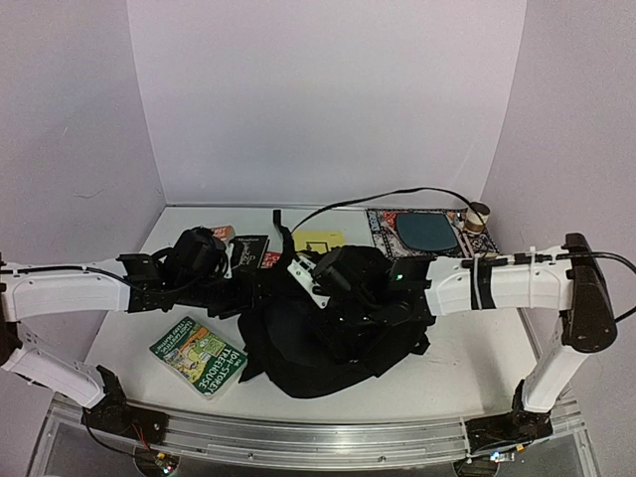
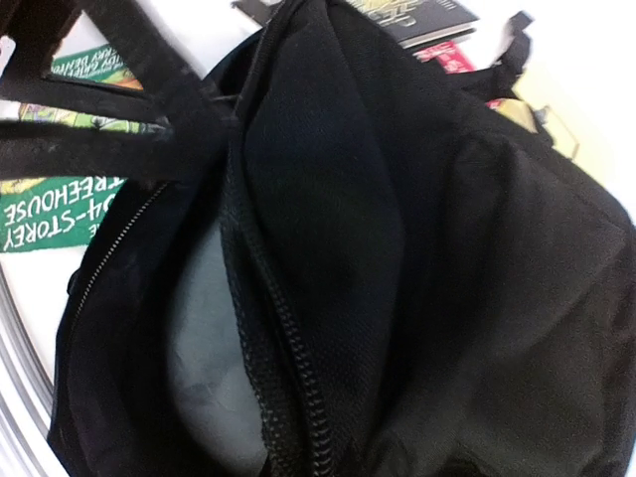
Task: Pack the student bag
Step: Open the largest pocket of the student bag.
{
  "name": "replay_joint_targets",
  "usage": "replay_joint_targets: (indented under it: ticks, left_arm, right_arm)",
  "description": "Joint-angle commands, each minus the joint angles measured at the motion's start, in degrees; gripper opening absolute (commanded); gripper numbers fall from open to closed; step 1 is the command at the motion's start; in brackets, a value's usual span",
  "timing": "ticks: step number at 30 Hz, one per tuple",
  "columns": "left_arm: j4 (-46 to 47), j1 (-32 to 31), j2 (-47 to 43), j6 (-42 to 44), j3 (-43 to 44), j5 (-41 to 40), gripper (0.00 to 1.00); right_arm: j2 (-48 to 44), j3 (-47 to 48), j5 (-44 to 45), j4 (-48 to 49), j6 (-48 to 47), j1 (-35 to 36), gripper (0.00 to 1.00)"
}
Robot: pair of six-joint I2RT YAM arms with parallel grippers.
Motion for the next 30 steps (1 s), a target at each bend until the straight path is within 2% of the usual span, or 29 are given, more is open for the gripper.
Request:
replay_joint_targets:
  ticks: [1, 5, 9, 10, 17, 21, 23, 28, 30]
  left_arm:
    - [-2.2, -0.1, -2.2, -4.1, -2.0, -6.2, 0.72]
    - [-3.1, -0.2, 0.2, -5.7, -2.1, -7.5, 0.76]
    - [-3.1, -0.1, 5.6, -4.2, 0.9, -7.1, 0.72]
    - [-3.2, -0.1, 7.0, -3.6, 1.9, -7.0, 0.69]
    - [-3.1, -1.4, 15.0, 3.6, 11.9, -5.7, 0.23]
    - [-2.5, -2.2, 19.7, 7.5, 18.4, -4.1, 0.06]
    - [-1.8, -2.9, 22.6, 9.3, 20.8, -1.7, 0.01]
    - [-1.0, -4.8, 28.0, 12.2, 24.7, 2.2, 0.00]
    - [-1.0, -4.9, 28.8, 11.8, 24.3, 2.0, 0.00]
  right_arm:
    - [-5.4, -0.3, 4.6, -1.2, 2.7, -0.2, 0.00]
    - [-7.8, -0.6, 4.2, -1.2, 4.5, -0.2, 0.00]
    - [-11.4, -1.1, 2.4, -1.9, 5.7, 0.2, 0.00]
    - [-12.4, -1.2, 2.3, -2.3, 5.9, 0.5, 0.00]
    - [-20.4, -1.8, 5.6, -7.3, 8.6, 2.6, 0.00]
    - [-24.7, -2.8, 8.1, -10.4, 11.4, 2.8, 0.00]
    - [-26.3, -2.8, 8.6, -12.2, 13.2, 2.8, 0.00]
    - [-28.7, -2.8, 8.6, -15.7, 16.3, 2.8, 0.00]
    - [-29.6, -4.3, 11.9, -16.4, 16.9, 2.8, 0.00]
